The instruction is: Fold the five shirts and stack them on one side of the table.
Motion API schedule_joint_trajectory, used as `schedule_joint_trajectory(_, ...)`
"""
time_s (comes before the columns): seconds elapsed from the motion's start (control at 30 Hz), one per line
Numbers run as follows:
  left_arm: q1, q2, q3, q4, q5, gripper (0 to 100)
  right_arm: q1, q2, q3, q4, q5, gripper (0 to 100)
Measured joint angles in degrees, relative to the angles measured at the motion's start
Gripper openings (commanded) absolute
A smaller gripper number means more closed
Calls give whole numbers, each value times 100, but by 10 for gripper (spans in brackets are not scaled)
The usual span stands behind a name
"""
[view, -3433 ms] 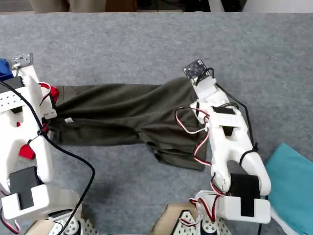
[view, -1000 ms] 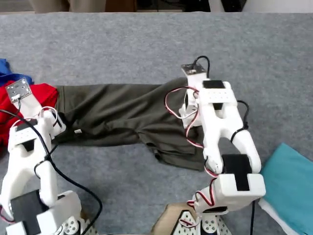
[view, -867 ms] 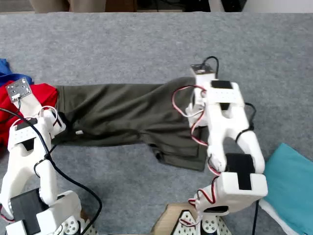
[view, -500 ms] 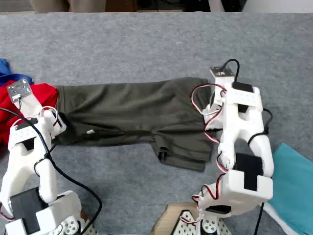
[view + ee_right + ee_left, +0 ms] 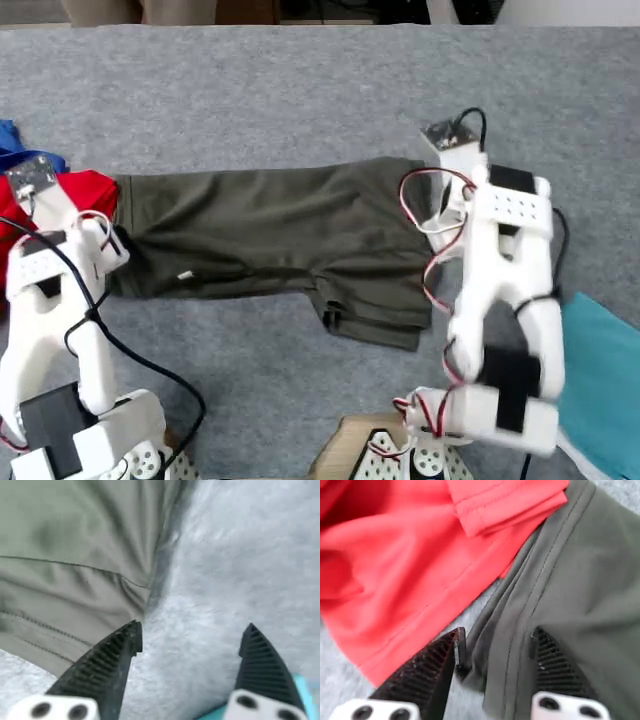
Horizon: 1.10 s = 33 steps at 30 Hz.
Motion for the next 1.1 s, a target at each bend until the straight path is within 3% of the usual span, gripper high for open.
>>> schedule_joint_trajectory(0.2, -9, -88, -193, 1160, -273, 219, -9, -1327, 668, 0, 756, 328)
schedule_joint_trajectory(0.37, -9, -949, 554, 1266, -334, 219, -9, -2251, 1776, -97, 1512, 328)
schedule_joint_trajectory(0.6, 229, -1609, 1310, 1213, 554, 219, 246, -3235, 3174, -879, 2233, 328)
schedule_joint_trajectory(0.83, 229, -1688, 1319, 1178, 1714, 233, 413, -3314, 4053, -1609, 2435, 328)
schedule_joint_trajectory(1.1, 290, -1688, 1336, 765, 2154, 234, 431, -3332, 4343, -1960, 2629, 328)
